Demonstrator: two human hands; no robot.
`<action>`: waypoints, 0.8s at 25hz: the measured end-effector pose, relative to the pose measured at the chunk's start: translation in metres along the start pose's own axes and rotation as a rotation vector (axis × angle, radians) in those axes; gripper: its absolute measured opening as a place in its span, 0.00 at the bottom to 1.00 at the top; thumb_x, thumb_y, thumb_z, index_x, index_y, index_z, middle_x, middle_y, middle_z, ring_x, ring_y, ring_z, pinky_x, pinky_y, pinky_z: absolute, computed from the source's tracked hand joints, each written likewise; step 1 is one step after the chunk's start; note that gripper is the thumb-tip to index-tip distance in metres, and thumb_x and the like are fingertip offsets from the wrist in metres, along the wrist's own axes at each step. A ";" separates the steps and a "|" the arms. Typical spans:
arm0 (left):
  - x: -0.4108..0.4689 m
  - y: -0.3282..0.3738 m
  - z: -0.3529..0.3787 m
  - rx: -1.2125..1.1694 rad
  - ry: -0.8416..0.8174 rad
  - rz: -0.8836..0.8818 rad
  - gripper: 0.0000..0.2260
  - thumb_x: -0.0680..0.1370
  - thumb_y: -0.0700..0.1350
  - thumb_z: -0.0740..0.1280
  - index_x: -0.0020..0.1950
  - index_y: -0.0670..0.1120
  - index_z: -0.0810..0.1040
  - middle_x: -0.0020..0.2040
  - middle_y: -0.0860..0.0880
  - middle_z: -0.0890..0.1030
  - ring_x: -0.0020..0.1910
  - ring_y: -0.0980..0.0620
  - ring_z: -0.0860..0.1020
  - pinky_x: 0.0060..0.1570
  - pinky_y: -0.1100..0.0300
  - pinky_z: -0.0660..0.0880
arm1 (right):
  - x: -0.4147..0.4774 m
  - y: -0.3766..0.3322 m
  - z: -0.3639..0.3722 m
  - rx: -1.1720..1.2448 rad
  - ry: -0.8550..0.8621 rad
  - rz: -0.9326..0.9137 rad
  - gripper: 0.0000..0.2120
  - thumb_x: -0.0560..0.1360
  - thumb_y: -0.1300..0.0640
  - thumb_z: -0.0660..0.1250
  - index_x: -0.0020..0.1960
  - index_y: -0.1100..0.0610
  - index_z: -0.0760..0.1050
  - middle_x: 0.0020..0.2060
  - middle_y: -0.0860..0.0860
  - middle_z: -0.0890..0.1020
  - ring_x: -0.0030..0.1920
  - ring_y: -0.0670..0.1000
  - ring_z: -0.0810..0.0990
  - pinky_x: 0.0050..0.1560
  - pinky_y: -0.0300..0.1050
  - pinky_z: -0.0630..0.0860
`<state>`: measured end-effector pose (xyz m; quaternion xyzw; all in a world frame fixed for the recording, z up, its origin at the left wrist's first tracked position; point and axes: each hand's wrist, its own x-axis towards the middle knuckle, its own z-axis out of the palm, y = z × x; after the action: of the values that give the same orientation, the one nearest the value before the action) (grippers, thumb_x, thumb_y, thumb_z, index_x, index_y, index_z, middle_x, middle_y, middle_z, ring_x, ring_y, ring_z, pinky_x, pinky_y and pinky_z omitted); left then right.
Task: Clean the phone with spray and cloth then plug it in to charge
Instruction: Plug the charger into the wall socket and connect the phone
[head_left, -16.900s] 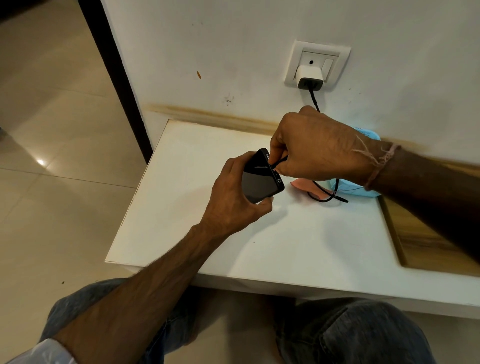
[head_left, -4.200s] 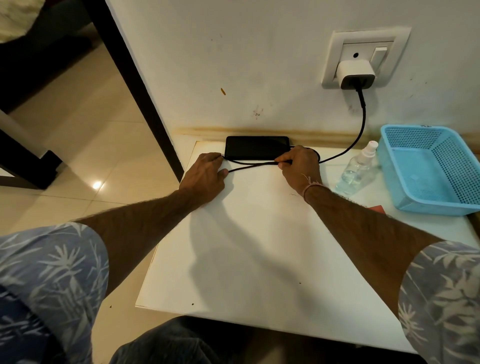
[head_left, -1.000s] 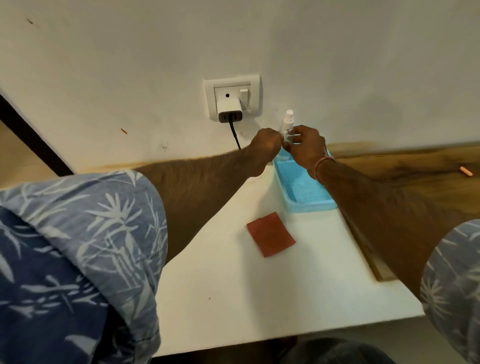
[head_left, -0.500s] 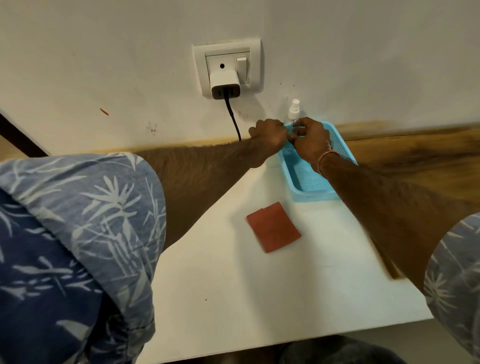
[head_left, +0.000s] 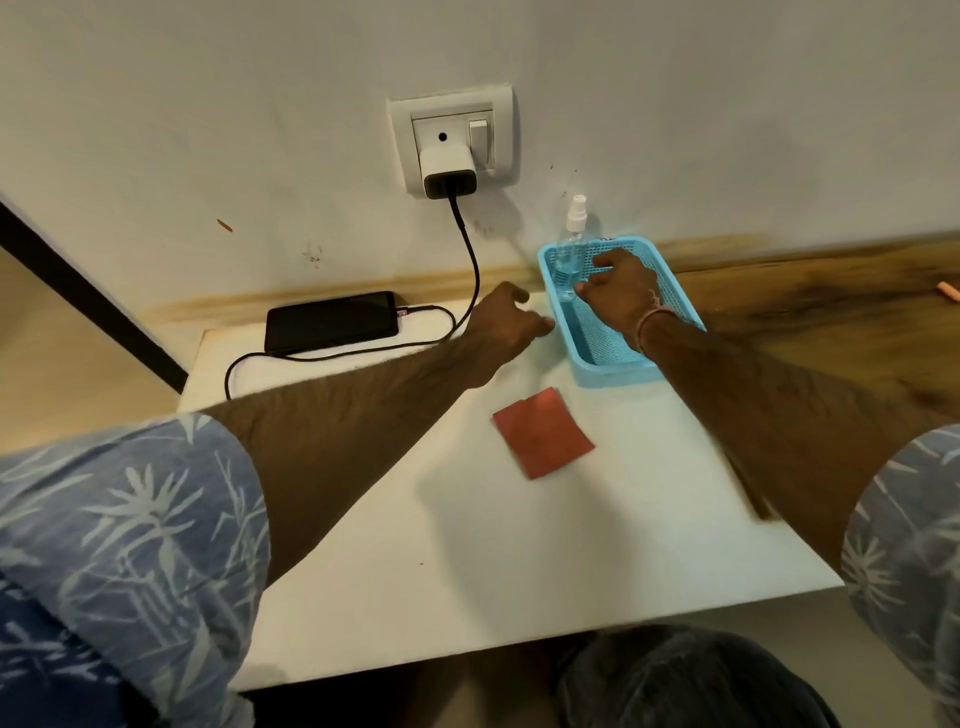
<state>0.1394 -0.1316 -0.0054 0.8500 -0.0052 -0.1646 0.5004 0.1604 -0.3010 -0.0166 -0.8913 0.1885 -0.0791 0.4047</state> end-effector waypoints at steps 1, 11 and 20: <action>-0.011 -0.011 0.000 0.072 -0.023 -0.019 0.25 0.73 0.48 0.76 0.68 0.47 0.73 0.60 0.47 0.80 0.47 0.54 0.77 0.36 0.63 0.71 | -0.004 0.002 -0.002 -0.001 0.009 -0.003 0.20 0.72 0.54 0.72 0.62 0.56 0.74 0.55 0.55 0.82 0.59 0.56 0.77 0.64 0.48 0.70; -0.089 -0.054 0.006 0.440 -0.004 -0.072 0.15 0.75 0.52 0.73 0.58 0.47 0.77 0.57 0.47 0.81 0.58 0.46 0.78 0.61 0.48 0.74 | -0.100 -0.006 -0.025 -0.157 0.147 -0.381 0.10 0.74 0.60 0.67 0.56 0.56 0.75 0.53 0.52 0.81 0.53 0.54 0.78 0.55 0.47 0.73; -0.111 -0.033 -0.001 -0.388 0.125 -0.427 0.07 0.76 0.38 0.73 0.50 0.36 0.80 0.45 0.39 0.84 0.38 0.45 0.82 0.43 0.53 0.84 | -0.184 0.002 -0.016 -0.434 -0.283 -0.623 0.26 0.70 0.55 0.69 0.68 0.53 0.68 0.62 0.51 0.76 0.61 0.54 0.73 0.61 0.49 0.73</action>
<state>0.0293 -0.0947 -0.0029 0.7288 0.2364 -0.2114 0.6069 -0.0139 -0.2397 -0.0051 -0.9726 -0.1360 -0.0330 0.1856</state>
